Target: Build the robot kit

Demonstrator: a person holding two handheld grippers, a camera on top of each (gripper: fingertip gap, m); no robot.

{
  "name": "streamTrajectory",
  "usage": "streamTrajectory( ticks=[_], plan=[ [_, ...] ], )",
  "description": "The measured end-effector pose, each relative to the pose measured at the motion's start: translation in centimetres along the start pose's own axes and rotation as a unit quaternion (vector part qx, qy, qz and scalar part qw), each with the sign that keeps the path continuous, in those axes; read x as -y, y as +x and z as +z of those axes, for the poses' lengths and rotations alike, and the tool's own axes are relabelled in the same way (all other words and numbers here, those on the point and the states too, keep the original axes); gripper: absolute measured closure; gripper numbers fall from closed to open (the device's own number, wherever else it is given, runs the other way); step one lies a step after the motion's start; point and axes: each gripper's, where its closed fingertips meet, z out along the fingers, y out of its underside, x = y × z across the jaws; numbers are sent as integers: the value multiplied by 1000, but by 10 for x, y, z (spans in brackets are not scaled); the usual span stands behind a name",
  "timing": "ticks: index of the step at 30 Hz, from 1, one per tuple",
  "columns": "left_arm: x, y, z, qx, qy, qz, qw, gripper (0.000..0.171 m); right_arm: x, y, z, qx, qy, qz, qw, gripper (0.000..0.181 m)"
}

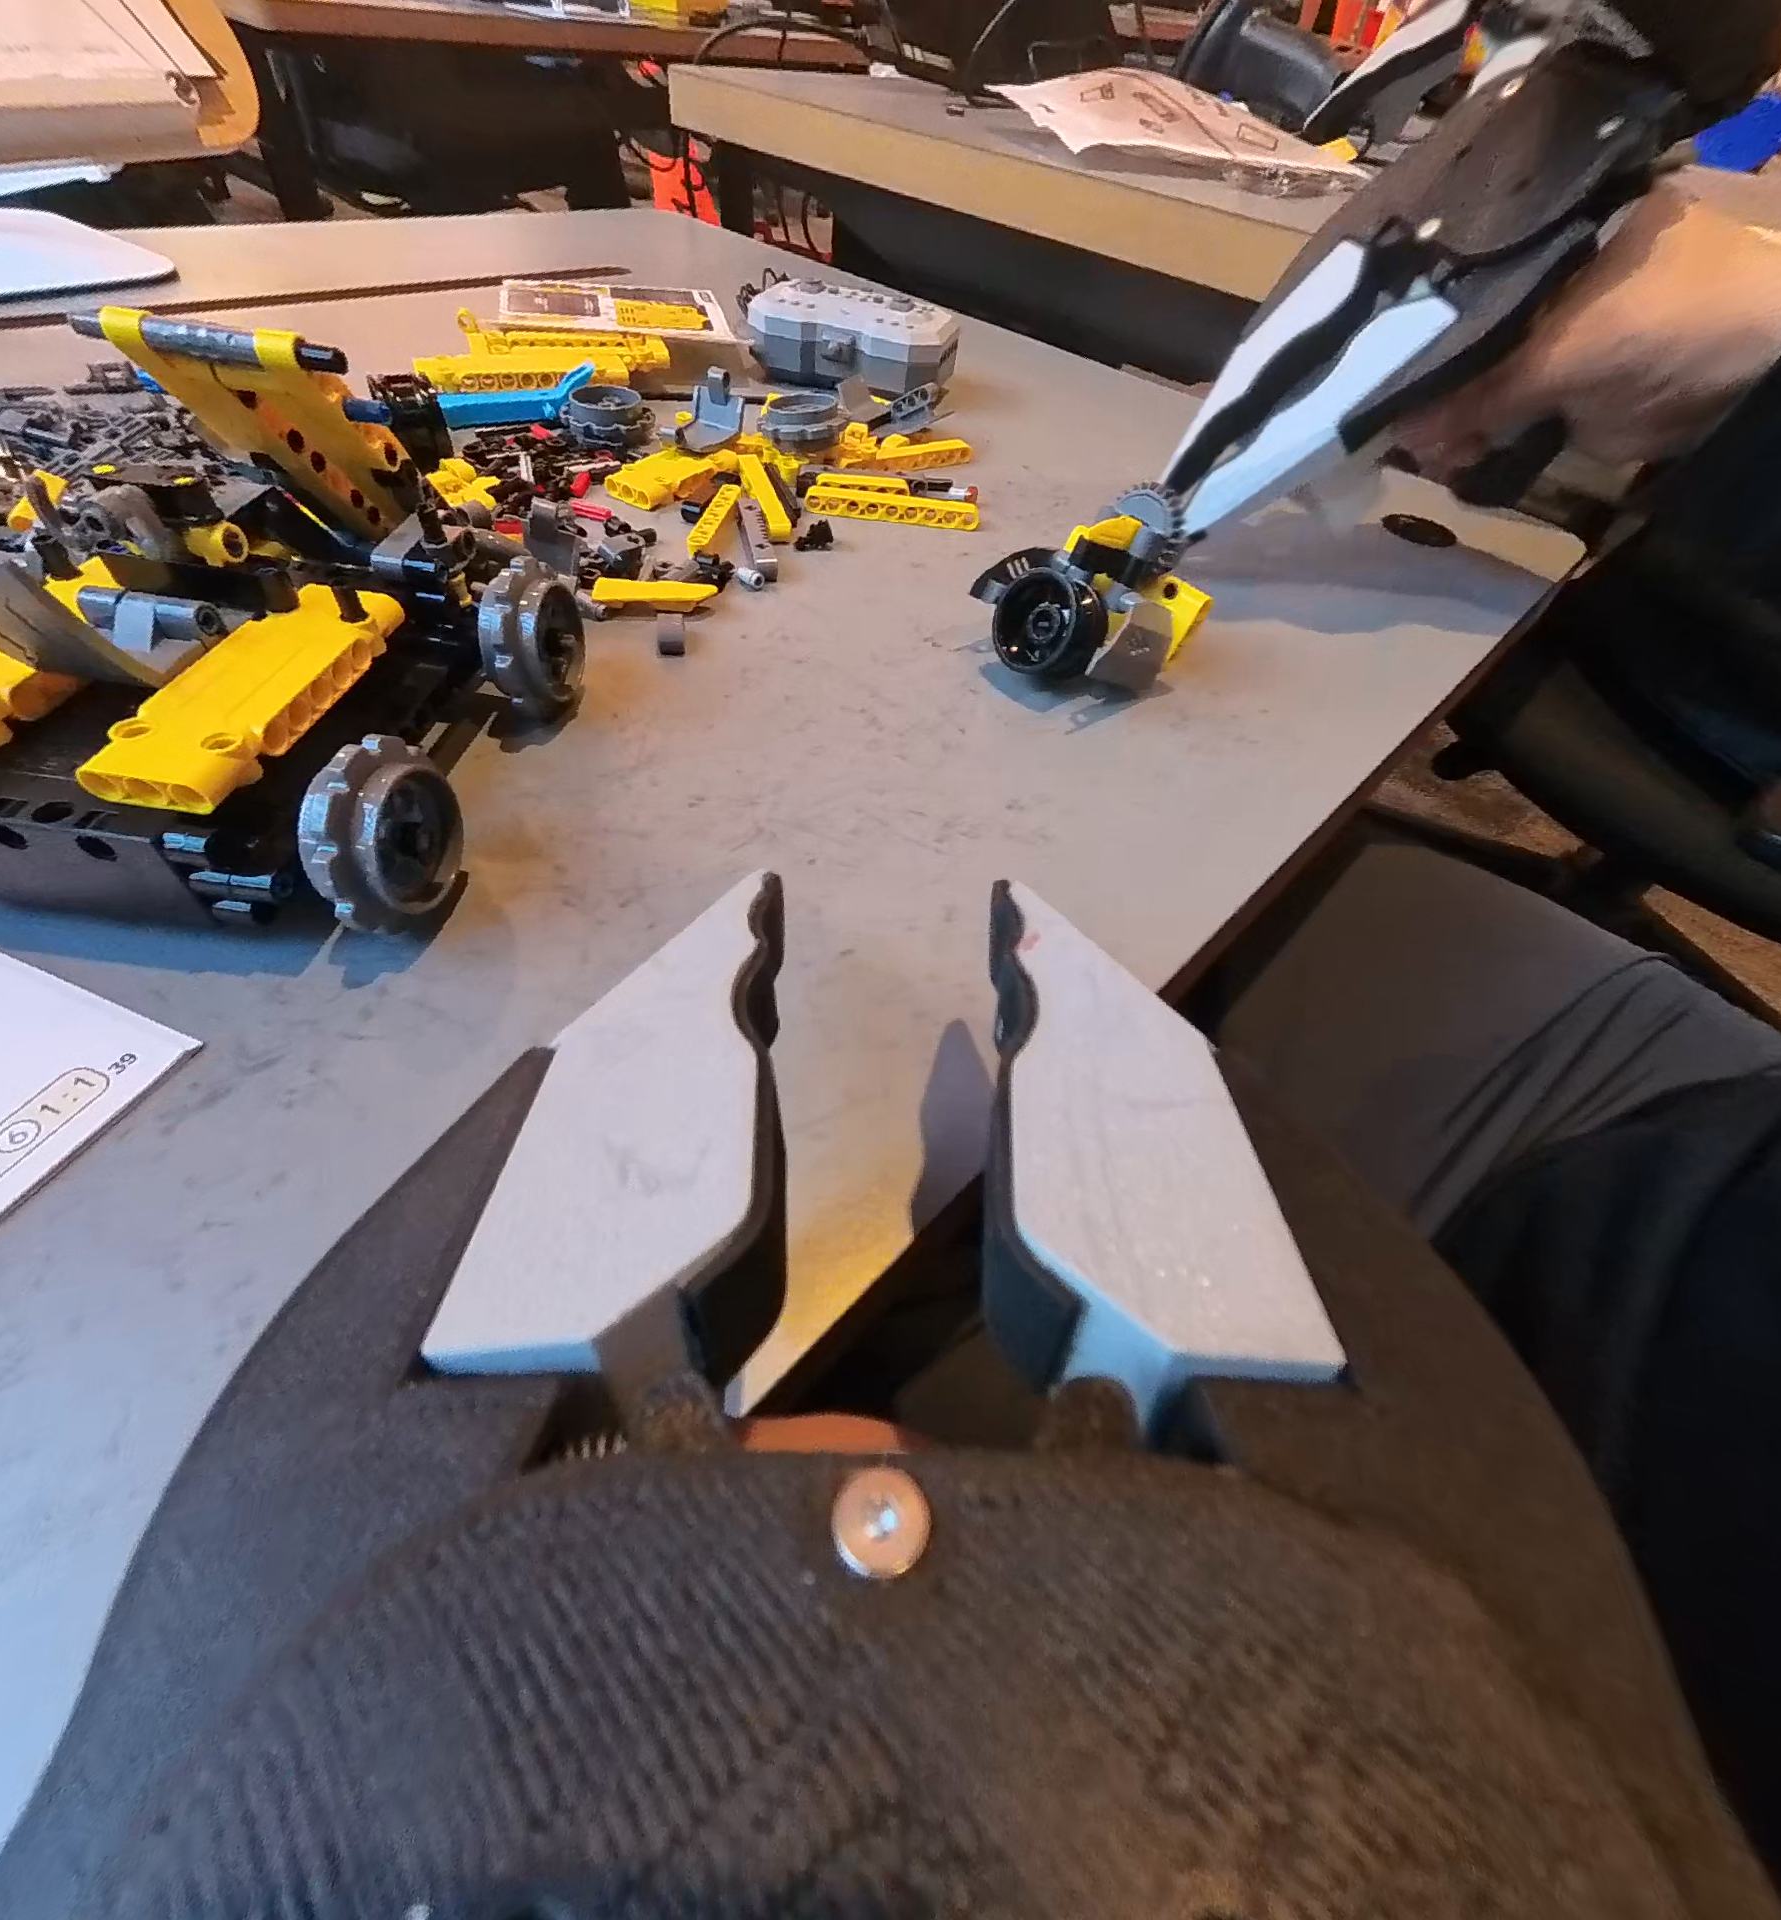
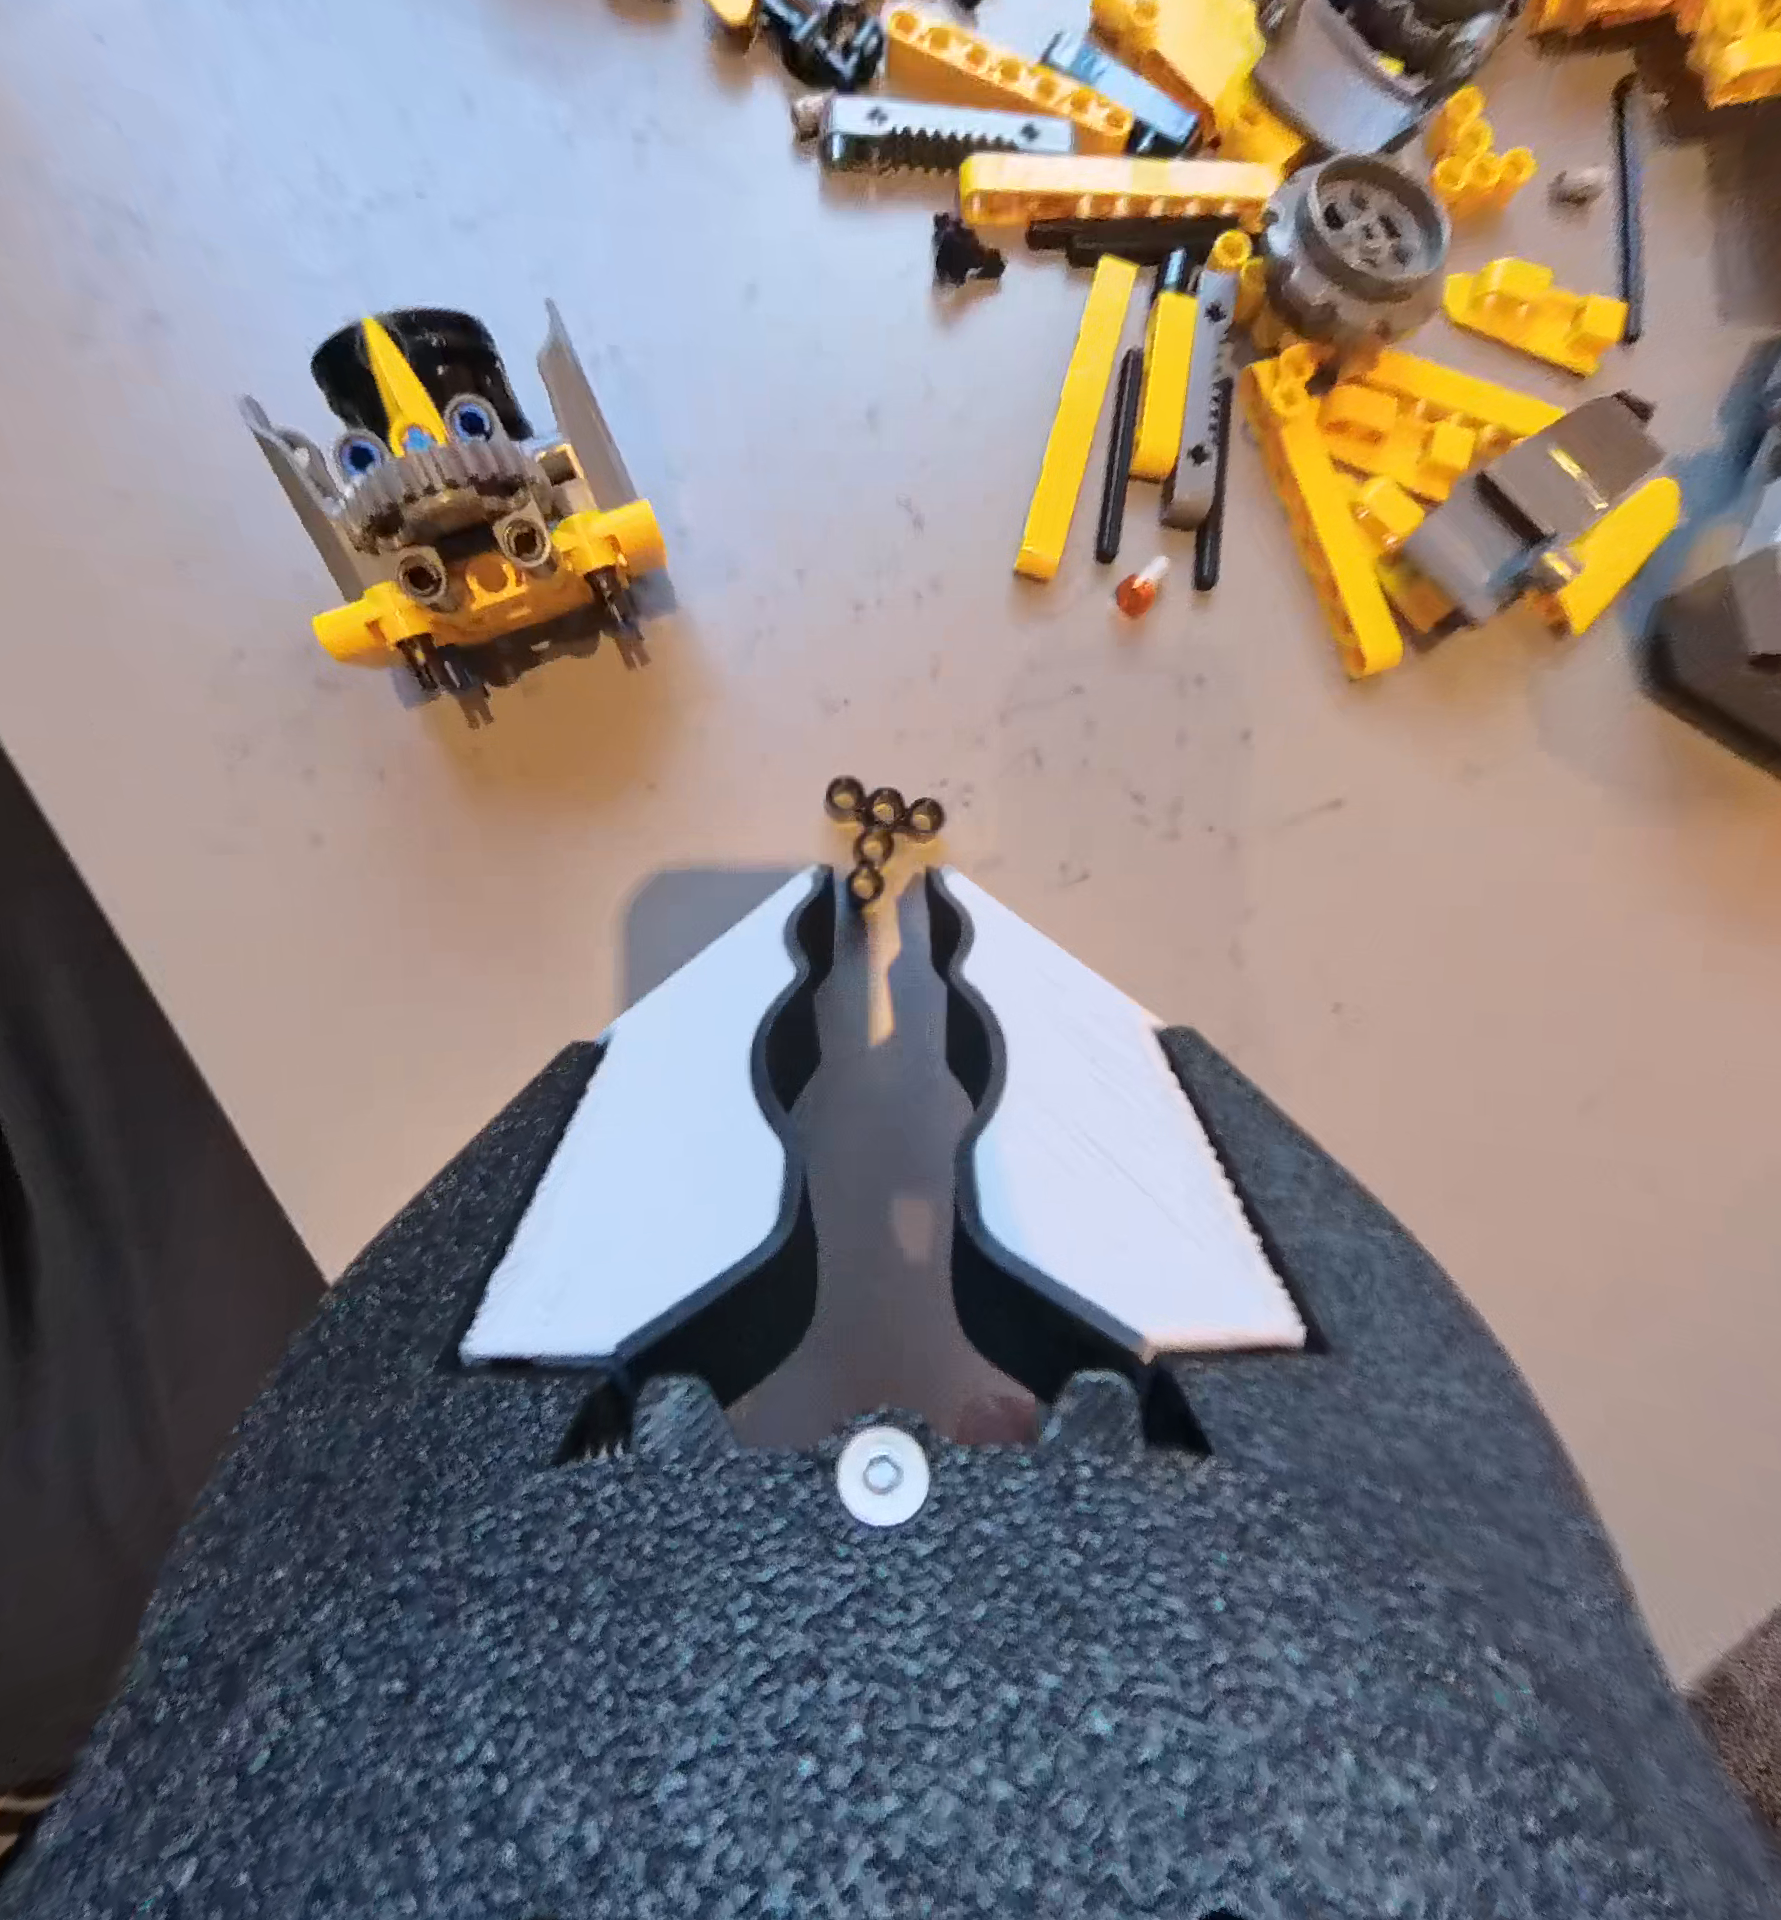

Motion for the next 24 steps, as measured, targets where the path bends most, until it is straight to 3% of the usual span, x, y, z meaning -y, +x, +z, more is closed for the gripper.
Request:
streamTrajectory(
  ticks=[11, 19, 24],
  plan=[
    [0, 4, 0, -7, -1, 4, 1000, 134, 12, 9, -34, -83, 92, 33, 992, 161],
    [0, 5, 1, -8, -1, 3, 1000, 134, 30, 30, -63, -158, 230, 115, 953, 152],
    [-1, 5, 2, -7, -5, 4, 1000, 134, 52, 24, -66, -138, 278, 118, 943, 141]
  ],
)
